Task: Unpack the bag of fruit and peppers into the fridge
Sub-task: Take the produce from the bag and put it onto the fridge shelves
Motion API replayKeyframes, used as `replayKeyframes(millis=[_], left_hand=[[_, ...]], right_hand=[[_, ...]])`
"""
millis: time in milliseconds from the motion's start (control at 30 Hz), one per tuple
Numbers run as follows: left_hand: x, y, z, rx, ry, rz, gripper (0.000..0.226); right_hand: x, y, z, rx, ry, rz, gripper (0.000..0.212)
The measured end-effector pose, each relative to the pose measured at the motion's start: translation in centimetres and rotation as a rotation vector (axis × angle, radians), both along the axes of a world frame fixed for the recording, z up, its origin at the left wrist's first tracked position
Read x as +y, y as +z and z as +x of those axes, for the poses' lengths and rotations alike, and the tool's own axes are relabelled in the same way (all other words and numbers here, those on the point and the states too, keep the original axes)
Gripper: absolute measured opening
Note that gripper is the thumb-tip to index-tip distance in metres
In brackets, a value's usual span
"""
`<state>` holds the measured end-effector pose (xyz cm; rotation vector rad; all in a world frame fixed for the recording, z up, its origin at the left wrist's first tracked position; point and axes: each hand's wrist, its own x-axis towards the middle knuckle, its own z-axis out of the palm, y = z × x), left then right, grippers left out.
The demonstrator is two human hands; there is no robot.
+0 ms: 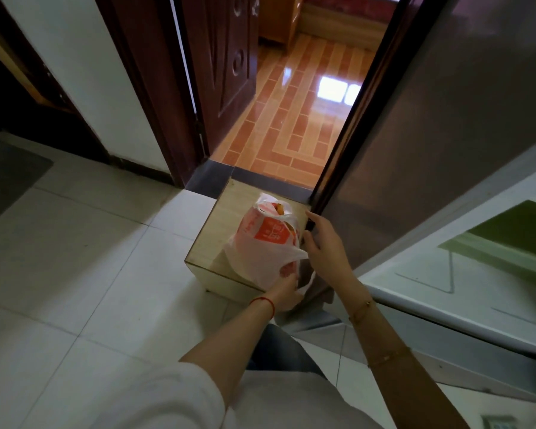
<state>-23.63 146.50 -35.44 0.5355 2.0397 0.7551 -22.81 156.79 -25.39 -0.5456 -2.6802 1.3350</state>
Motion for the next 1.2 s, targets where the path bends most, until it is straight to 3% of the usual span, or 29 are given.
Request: replayKeyframes(millis=[133,233,400,533,633,733,833,900,933,1000,1033,1100,1200], left_hand=[[-0.9,-0.6,-0.6,0.015,0.057,0.031,0.038],[-2.9,0.6,-1.9,0.036,0.316,0.139,0.016],[-6.3,2.7,-4.8,0.065,0.756,0.297,0.012],[-7.9,2.6,-6.5,0.088,0.751,0.293,0.039],[-8.5,2.5,-7.3,0.089,0.792,0.306,0.029],[-8.9,2.9,-7.7,0.066,0.79,0.294,0.022],[-9.3,3.1,-8.1,0.04,0.776,0.284,0.008],[-9.4,3.1,-8.4,0.039,0.76,0.264,0.008],[-9.5,3.2,-8.4,0.048,0.754,0.254,0.009],[-9.6,3.7,-8.5,0.06,0.755,0.241,0.009],[-9.6,4.0,-8.6,0.067,0.764,0.236,0.009],[-9.6,4.9,-8.7,0.076,0.794,0.231,0.008],[-9.7,7.0,-9.0,0.101,0.801,0.205,0.008]], right_hand=[[-0.1,-0.5,-1.4,-0.005,0.011,-0.001,0.04],[-0.4,-0.3,-3.3,-0.022,0.033,-0.001,0.04],[-0.9,-0.6,-7.3,-0.109,0.119,0.088,0.038],[-0.7,-3.4,-10.3,-0.186,0.223,0.264,0.026],[-0.7,-4.8,-11.4,-0.152,0.023,0.378,0.026],[-0.2,-4.7,-12.2,-0.102,-0.14,0.429,0.045],[0.6,-4.9,-13.9,-0.204,-0.158,0.444,0.068],[0.9,-5.2,-14.9,-0.245,-0.194,0.454,0.063],[1.1,-5.2,-15.3,-0.248,-0.202,0.468,0.05],[1.4,-5.0,-16.1,-0.226,-0.191,0.387,0.022],[1.4,-4.8,-16.3,-0.202,-0.195,0.261,0.018],[1.1,-3.9,-16.3,-0.167,-0.211,0.024,0.018],[0.5,-2.2,-15.4,-0.141,-0.164,-0.052,0.022]])
